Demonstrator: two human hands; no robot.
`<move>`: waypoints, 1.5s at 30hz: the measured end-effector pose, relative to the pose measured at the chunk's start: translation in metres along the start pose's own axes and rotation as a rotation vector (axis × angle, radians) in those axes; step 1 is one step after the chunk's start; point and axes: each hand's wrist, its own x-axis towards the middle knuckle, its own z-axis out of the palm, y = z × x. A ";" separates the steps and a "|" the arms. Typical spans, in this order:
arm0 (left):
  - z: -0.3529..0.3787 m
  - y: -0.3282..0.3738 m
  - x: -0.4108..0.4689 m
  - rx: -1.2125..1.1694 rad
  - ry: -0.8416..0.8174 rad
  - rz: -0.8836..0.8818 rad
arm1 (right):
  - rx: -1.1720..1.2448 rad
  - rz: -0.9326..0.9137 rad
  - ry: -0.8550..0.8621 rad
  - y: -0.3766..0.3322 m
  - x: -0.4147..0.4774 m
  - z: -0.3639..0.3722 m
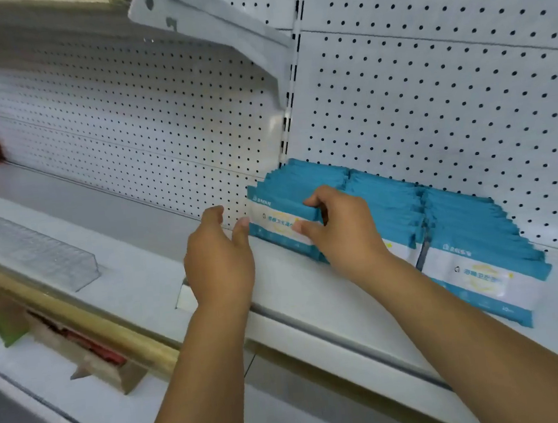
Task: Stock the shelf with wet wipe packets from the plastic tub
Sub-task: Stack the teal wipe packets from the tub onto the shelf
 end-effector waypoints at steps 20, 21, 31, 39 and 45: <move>0.003 -0.001 0.003 0.679 -0.324 0.115 | -0.630 -0.252 -0.127 0.011 0.019 0.008; 0.003 -0.001 0.003 0.682 -0.322 0.115 | -0.630 -0.251 -0.125 0.011 0.019 0.008; 0.009 -0.005 0.002 0.514 -0.236 0.173 | -0.594 -0.237 -0.118 0.021 0.001 -0.030; 0.041 0.052 -0.041 0.148 -0.231 0.458 | -0.614 -0.118 -0.011 0.057 -0.035 -0.110; 0.082 0.103 -0.096 0.035 -0.363 0.588 | -0.652 0.044 0.067 0.101 -0.089 -0.196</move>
